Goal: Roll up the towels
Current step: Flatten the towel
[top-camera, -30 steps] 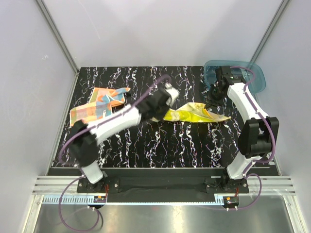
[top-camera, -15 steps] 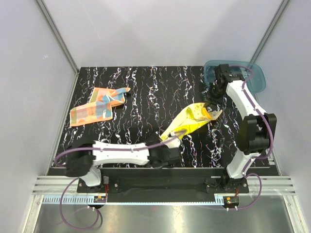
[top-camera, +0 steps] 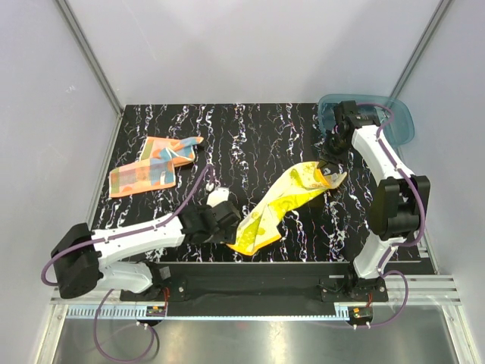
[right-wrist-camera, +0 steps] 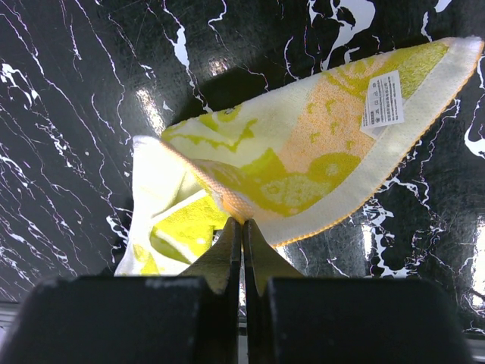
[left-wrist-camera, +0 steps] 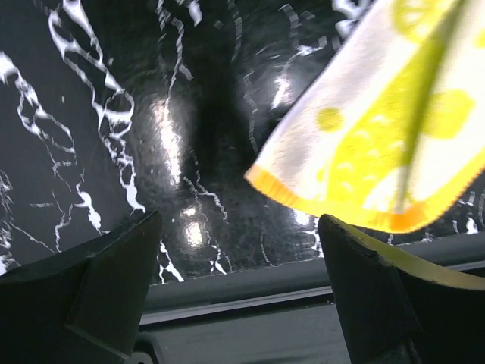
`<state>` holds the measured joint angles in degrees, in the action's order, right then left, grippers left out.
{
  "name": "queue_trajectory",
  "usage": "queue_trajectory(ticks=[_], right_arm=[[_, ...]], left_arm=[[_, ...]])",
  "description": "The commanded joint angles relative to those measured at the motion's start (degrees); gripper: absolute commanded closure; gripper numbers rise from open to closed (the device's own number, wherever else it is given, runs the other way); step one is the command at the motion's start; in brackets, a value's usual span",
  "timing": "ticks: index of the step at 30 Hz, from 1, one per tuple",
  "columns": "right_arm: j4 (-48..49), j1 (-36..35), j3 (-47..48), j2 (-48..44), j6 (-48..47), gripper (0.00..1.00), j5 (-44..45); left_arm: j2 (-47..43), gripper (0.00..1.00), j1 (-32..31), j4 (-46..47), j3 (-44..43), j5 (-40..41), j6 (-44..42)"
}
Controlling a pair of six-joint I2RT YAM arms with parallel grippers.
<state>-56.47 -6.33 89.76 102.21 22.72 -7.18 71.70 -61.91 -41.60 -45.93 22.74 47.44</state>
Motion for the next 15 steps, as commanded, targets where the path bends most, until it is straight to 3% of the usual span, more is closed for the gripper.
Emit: queue_trajectory(ticks=[1,9,15], right_arm=[[-0.2,-0.1,2.2,0.0,-0.7,1.0,-1.5],[-0.1,-0.1,2.0,0.3,-0.7,1.0,-1.3],[0.2,-0.1,1.5,0.5,-0.7,1.0,-1.0]], left_arm=[[-1.7,0.13,2.8,6.5,1.6,-3.8,3.5],[1.5,0.19,7.2,14.2,6.2,-8.7,3.8],[5.5,0.22,7.3,13.7,5.2,-8.7,2.0]])
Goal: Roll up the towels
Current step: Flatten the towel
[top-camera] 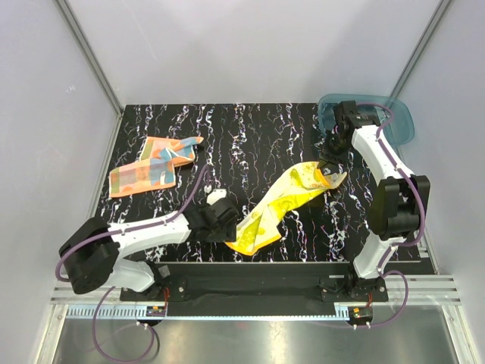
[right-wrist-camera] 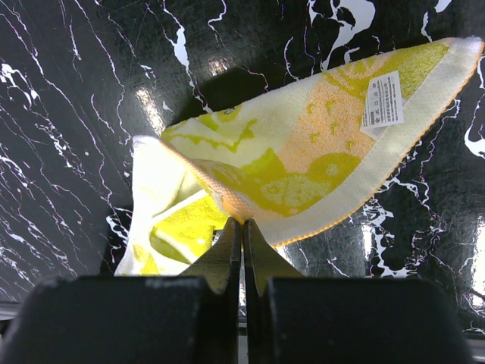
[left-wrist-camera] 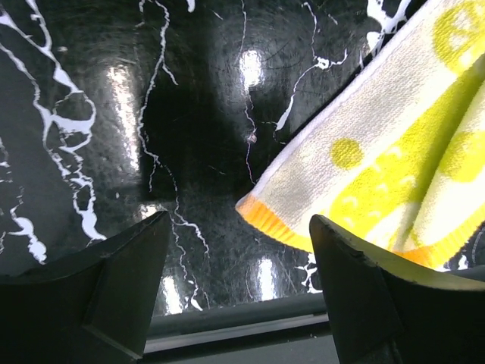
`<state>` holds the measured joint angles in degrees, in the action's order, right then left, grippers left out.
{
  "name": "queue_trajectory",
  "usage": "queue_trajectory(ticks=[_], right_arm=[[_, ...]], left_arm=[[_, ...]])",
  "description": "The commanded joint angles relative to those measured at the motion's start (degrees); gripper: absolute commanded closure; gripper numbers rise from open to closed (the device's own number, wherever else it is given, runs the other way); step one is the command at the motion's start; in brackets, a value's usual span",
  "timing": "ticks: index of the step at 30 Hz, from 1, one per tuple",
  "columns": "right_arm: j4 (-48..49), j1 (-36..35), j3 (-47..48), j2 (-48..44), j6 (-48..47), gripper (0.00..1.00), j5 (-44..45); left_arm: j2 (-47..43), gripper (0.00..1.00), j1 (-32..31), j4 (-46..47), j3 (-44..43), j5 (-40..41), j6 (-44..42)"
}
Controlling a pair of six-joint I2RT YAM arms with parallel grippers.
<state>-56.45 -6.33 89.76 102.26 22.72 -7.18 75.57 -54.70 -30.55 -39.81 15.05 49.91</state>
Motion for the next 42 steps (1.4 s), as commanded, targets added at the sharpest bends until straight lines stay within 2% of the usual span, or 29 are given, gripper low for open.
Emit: queue_trajectory(ticks=[1,10,12,18,20,22,26,33,42], right_arm=[[0.1,-0.1,1.5,0.6,-0.7,1.0,-1.1],[0.1,-0.1,1.7,0.9,-1.1,1.0,-1.0],[0.1,-0.1,1.7,1.0,-1.0,1.0,-0.9],[0.0,-0.1,1.5,0.8,-1.3,1.0,-0.4],[-0.2,-0.1,1.4,0.6,-1.2,1.0,-0.4],[-0.2,-0.1,1.4,0.4,-1.1,1.0,-0.4],[-0.7,-0.1,1.6,-0.9,-0.7,1.0,-0.6],[-3.2,-0.1,4.0,-4.4,0.1,1.0,-1.3],[-3.9,-0.1,4.5,-13.9,1.0,1.0,-6.1]], left_arm=[[2.6,0.23,0.2,2.4,-1.1,-1.0,-0.3],[7.1,0.38,0.2,7.4,1.0,-4.0,0.8],[7.6,0.46,0.6,9.9,1.7,-5.0,0.7],[8.3,0.78,1.1,13.0,3.2,-7.3,0.7],[7.9,0.86,1.2,12.9,3.5,-7.5,0.5],[6.7,0.99,1.2,12.4,3.6,-7.3,0.2],[3.1,1.0,1.3,9.3,3.1,-6.6,-0.9],[-8.3,1.0,1.6,1.4,0.4,-4.3,-3.6],[-18.1,1.0,2.8,-14.0,-10.1,0.8,-8.3]])
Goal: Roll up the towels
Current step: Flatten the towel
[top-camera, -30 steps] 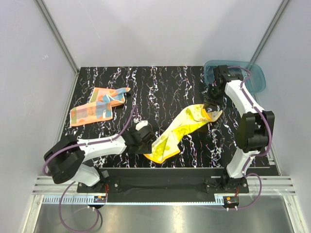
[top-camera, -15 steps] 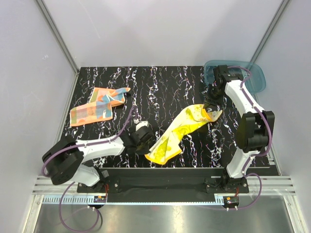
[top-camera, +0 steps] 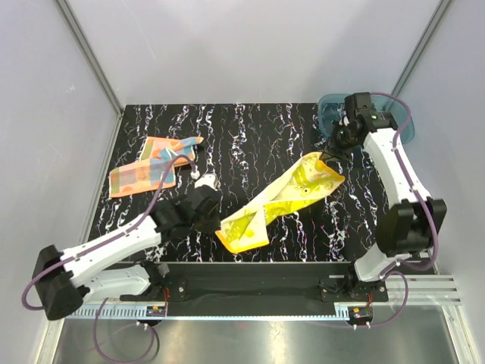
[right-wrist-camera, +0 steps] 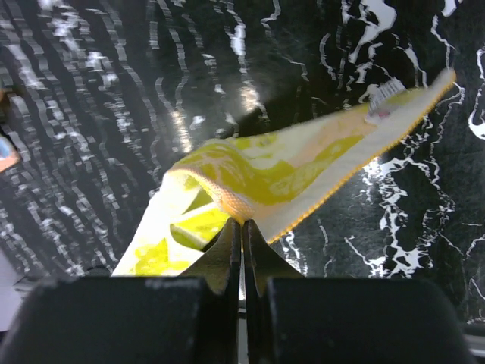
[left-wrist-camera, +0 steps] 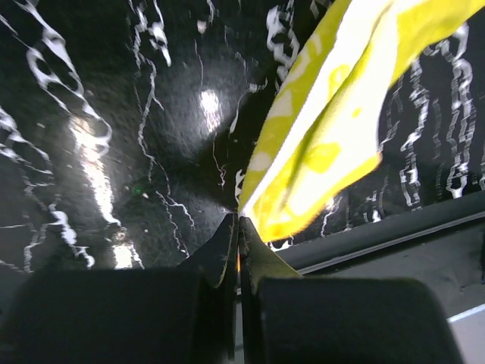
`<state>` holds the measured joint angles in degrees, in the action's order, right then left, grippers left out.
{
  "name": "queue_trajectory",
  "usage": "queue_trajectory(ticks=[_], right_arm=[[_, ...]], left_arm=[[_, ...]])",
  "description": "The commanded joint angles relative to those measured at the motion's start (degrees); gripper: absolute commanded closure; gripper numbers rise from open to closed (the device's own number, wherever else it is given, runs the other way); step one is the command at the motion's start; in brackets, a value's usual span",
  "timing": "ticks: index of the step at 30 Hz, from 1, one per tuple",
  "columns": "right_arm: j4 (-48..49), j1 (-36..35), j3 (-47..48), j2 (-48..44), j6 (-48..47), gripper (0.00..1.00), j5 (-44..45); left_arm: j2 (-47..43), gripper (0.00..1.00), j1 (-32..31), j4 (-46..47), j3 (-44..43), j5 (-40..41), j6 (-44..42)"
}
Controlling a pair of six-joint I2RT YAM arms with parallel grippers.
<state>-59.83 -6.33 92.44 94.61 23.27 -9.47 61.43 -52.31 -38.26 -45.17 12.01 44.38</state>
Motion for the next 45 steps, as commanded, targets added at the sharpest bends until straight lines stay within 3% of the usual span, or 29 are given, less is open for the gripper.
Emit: queue_trajectory(ticks=[1,11,17,21,23,26,30,34,40,45], right_arm=[[-0.6,-0.1,1.8,-7.4,0.6,1.0,-4.1],[-5.3,-0.1,2.6,-27.1,4.9,1.0,-4.6],[-12.9,-0.1,1.7,-36.8,7.8,1.0,-2.4],[-14.9,-0.1,-3.9,-38.7,7.9,1.0,0.9],[-11.9,-0.1,-7.0,-37.2,8.2,1.0,1.5],[-6.9,-0.1,-14.6,-33.8,9.6,1.0,1.8],[2.9,0.2,-22.4,-27.4,10.4,1.0,5.2],[9.5,0.4,-24.0,-18.3,10.0,1.0,5.9],[13.2,1.5,-18.4,-1.4,8.1,1.0,8.6],[15.0,3.5,-13.3,6.2,6.6,1.0,8.2]], left_arm=[[-4.9,1.0,0.4,-8.8,-5.7,4.3,-3.2],[-15.3,1.0,0.5,-21.3,-20.3,7.1,-9.2],[-16.3,1.0,0.5,-31.9,-31.7,7.7,-13.4],[-14.9,1.0,0.5,-36.2,-35.9,10.5,-15.6],[-11.4,1.0,0.5,-38.5,-36.0,14.4,-15.1],[-6.7,1.0,2.5,-34.7,-32.5,15.1,-18.2],[-0.4,1.0,12.9,-22.4,-25.3,3.8,-25.4],[9.2,1.0,24.5,-10.0,-22.5,-3.7,-30.1],[32.0,1.0,28.1,-7.2,-33.7,-4.1,-34.9],[42.7,1.0,29.5,-8.2,-42.9,-3.2,-36.9]])
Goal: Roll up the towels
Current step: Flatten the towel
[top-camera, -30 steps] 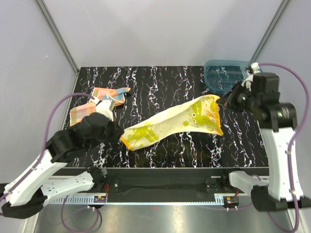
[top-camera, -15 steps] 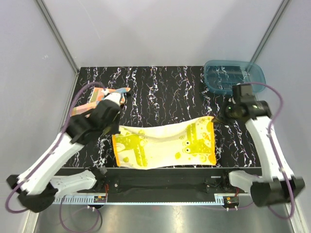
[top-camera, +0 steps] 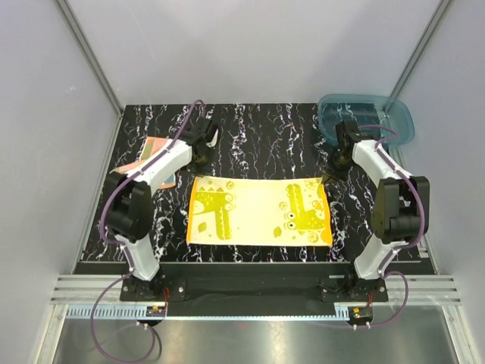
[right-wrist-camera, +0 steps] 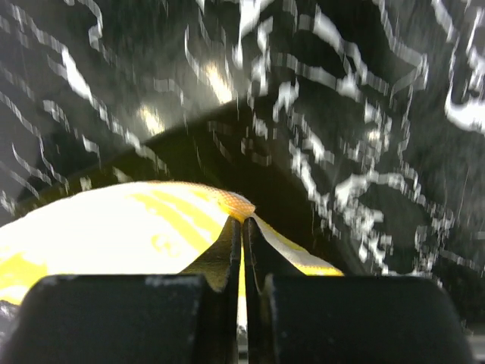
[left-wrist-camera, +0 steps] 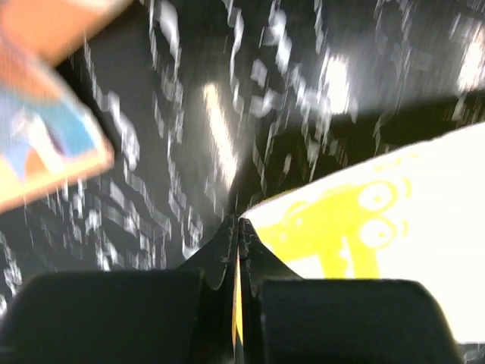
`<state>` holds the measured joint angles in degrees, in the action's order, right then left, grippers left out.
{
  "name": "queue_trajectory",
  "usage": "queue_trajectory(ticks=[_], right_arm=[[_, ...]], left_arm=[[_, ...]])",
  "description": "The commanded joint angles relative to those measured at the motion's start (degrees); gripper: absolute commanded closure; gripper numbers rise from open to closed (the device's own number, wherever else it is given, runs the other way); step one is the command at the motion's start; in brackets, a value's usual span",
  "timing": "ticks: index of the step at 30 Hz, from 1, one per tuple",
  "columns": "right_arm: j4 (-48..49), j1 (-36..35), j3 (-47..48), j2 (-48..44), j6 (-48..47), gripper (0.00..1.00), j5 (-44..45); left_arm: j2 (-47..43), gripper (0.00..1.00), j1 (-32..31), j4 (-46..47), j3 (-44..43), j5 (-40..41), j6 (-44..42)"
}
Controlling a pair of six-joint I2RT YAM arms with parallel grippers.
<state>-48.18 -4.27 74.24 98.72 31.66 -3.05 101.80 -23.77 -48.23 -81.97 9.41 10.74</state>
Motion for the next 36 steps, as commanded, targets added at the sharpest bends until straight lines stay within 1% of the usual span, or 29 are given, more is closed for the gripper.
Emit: queue_trajectory(ticks=[1,4,8,9,10,11,12,13,14,15,16,18,19,21,22,24,25,26,27,28,29,30,31,32,33,34,35,36], right_arm=[[3.4,1.6,5.9,3.3,-2.0,1.0,1.2],[3.4,2.0,9.4,8.1,-3.0,1.0,0.3],[2.5,2.0,12.5,11.8,-3.7,1.0,0.9],[2.0,2.2,13.8,12.5,-4.1,0.99,1.1],[1.6,2.3,14.6,13.7,-4.4,0.94,1.1],[1.2,2.3,15.5,14.0,-4.8,0.82,1.1],[0.6,2.4,17.1,14.4,-5.4,0.77,0.9],[0.4,2.4,17.8,14.4,-5.8,0.7,0.7],[-0.2,2.3,18.6,14.1,-6.2,0.57,0.6],[-0.6,2.3,19.7,13.8,-6.5,0.48,0.8],[-0.9,2.4,20.2,12.8,-6.7,0.41,1.1],[-2.3,2.4,21.4,11.8,-6.8,0.32,2.4],[-2.7,2.4,21.6,10.4,-6.8,0.31,2.7],[-3.1,2.3,21.0,8.7,-7.0,0.3,2.6],[-3.1,2.4,20.4,6.6,-7.1,0.3,2.5],[-2.9,2.4,18.3,4.0,-7.1,0.3,1.9],[-2.7,2.4,17.4,1.3,-7.1,0.3,1.6],[-2.5,2.4,15.7,-0.3,-7.2,0.3,0.9],[-2.5,2.3,14.6,-1.7,-7.3,0.3,0.5],[-2.3,2.4,13.5,-4.8,-7.3,0.31,0.1],[-1.5,2.4,11.0,-6.6,-7.1,0.31,-1.1],[-0.9,2.4,9.4,-8.3,-6.7,0.31,-2.0],[-0.3,2.3,8.0,-12.2,-6.4,0.31,-2.8],[1.8,2.3,4.5,-14.2,-5.7,0.31,-5.3],[3.0,2.3,2.7,-16.3,-5.5,0.31,-6.7],[4.2,2.4,0.8,-20.1,-4.9,0.31,-7.7],[5.6,2.4,-2.2,-22.0,-3.9,0.31,-8.6],[6.4,2.4,-3.6,-23.7,-3.6,0.31,-9.8]], left_arm=[[3.8,1.0,1.6,1.5,-7.3,-0.4,-3.4],[8.4,1.0,3.1,1.3,-10.5,0.3,-2.9],[11.9,1.0,4.7,0.4,-15.1,-0.8,-2.5],[12.9,1.0,4.9,-1.6,-17.8,-0.4,-2.2],[13.9,0.98,5.3,-2.8,-19.4,0.0,-1.9],[15.0,0.93,5.4,-3.7,-20.3,0.5,-1.2],[15.1,0.85,5.6,-4.6,-20.9,1.2,-0.8],[14.2,0.69,5.9,-4.5,-20.9,1.3,-0.5],[13.5,0.57,6.1,-4.3,-20.3,1.5,0.3],[12.6,0.44,6.4,-4.0,-19.6,2.3,0.8],[10.5,0.3,6.8,-3.7,-18.3,2.5,1.2],[8.5,0.23,7.4,-3.5,-16.9,2.9,2.3],[6.5,0.21,7.9,-3.5,-15.7,2.9,2.6],[4.1,0.22,8.2,-4.1,-14.3,3.2,3.6],[1.1,0.22,8.2,-4.0,-13.0,3.2,4.0],[-2.5,0.22,8.2,-3.3,-7.9,2.3,5.9],[-6.1,0.22,8.2,-2.9,-5.7,1.5,6.7],[-8.1,0.22,8.2,-2.6,-0.7,0.5,8.7],[-10.0,0.22,8.3,-1.4,2.1,-2.1,10.1],[-14.0,0.22,8.3,-0.6,4.7,-3.6,11.4],[-16.0,0.24,8.3,1.0,10.7,-5.0,14.2],[-18.1,0.25,8.3,1.8,13.5,-6.9,15.8],[-22.4,0.25,8.4,2.6,16.8,-7.2,17.3],[-24.6,0.25,8.5,3.6,19.6,-7.6,19.9],[-27.0,0.25,8.6,5.7,25.1,-9.0,20.8],[-31.5,0.25,8.6,6.9,27.6,-9.1,21.8],[-33.5,0.25,8.7,8.2,29.9,-11.1,23.5],[-35.5,0.26,8.6,10.5,34.3,-12.8,24.4]])
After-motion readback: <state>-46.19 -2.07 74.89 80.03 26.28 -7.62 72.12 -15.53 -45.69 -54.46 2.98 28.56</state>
